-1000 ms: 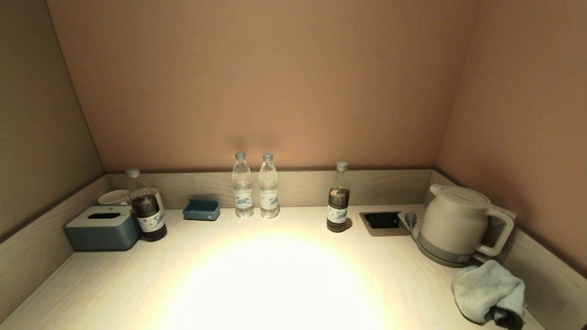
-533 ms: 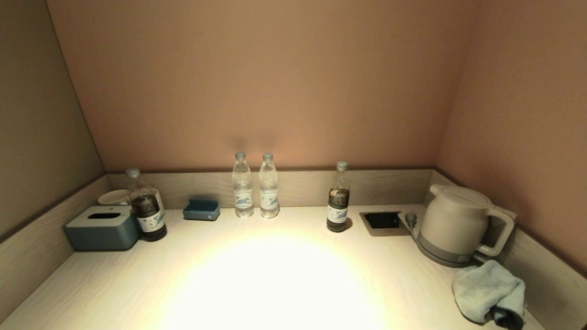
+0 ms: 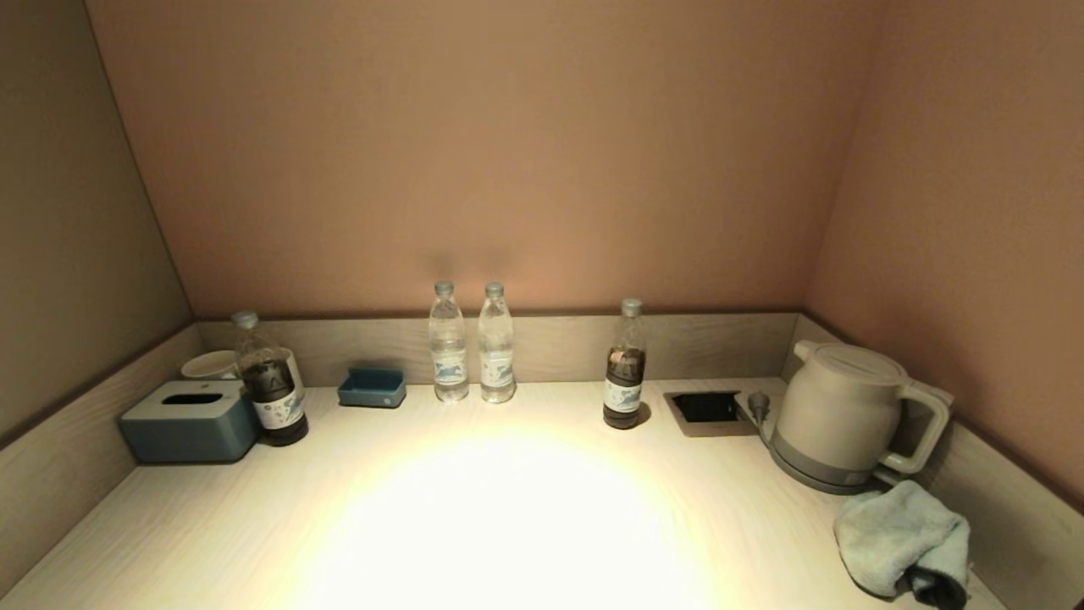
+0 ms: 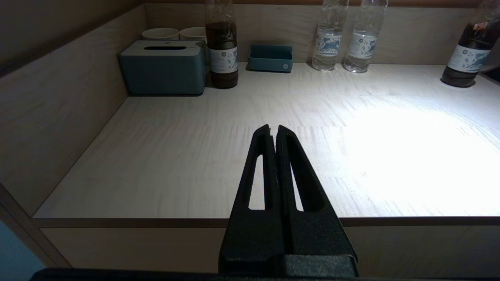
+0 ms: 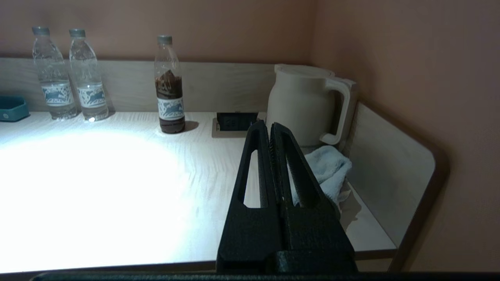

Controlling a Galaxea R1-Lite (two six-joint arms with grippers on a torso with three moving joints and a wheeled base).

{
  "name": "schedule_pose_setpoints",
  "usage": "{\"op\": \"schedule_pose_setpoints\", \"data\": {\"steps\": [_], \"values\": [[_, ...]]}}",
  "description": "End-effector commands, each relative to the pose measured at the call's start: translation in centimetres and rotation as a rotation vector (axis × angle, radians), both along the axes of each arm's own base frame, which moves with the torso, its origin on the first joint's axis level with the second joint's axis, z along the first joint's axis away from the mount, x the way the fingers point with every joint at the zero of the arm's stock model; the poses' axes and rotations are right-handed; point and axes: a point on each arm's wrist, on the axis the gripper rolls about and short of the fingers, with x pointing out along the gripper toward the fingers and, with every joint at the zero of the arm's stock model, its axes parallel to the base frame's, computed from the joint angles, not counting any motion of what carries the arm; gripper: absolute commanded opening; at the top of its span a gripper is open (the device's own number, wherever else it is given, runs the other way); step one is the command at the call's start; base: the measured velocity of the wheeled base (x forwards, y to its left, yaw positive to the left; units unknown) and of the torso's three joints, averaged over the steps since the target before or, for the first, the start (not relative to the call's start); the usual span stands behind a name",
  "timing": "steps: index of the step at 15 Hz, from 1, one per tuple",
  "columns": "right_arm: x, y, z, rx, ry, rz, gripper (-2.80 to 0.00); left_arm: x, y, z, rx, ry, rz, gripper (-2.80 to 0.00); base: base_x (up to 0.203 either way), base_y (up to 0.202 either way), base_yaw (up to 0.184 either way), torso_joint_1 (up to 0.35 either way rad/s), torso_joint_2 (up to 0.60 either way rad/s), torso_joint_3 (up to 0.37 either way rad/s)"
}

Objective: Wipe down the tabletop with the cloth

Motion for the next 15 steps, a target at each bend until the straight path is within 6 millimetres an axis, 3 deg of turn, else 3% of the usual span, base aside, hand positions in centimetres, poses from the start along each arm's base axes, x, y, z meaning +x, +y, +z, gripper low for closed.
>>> {"op": "schedule_pose_setpoints", "data": {"steps": [1,15], "values": [[0.0,0.0,-0.3,0.0,0.026,0.0,-2.8,0.0,0.0,0.0,-0.001,0.001,0.0,-2.8,0.0,0.0,0.0,0.0,0.0,0.0],[0.2,0.1,-1.9,0.037,0.18,0.048,-2.8,0.0,0.0,0.0,-0.001,0.001,0.0,-2.8,0.0,0.0,0.0,0.0,0.0,0.0]]}}
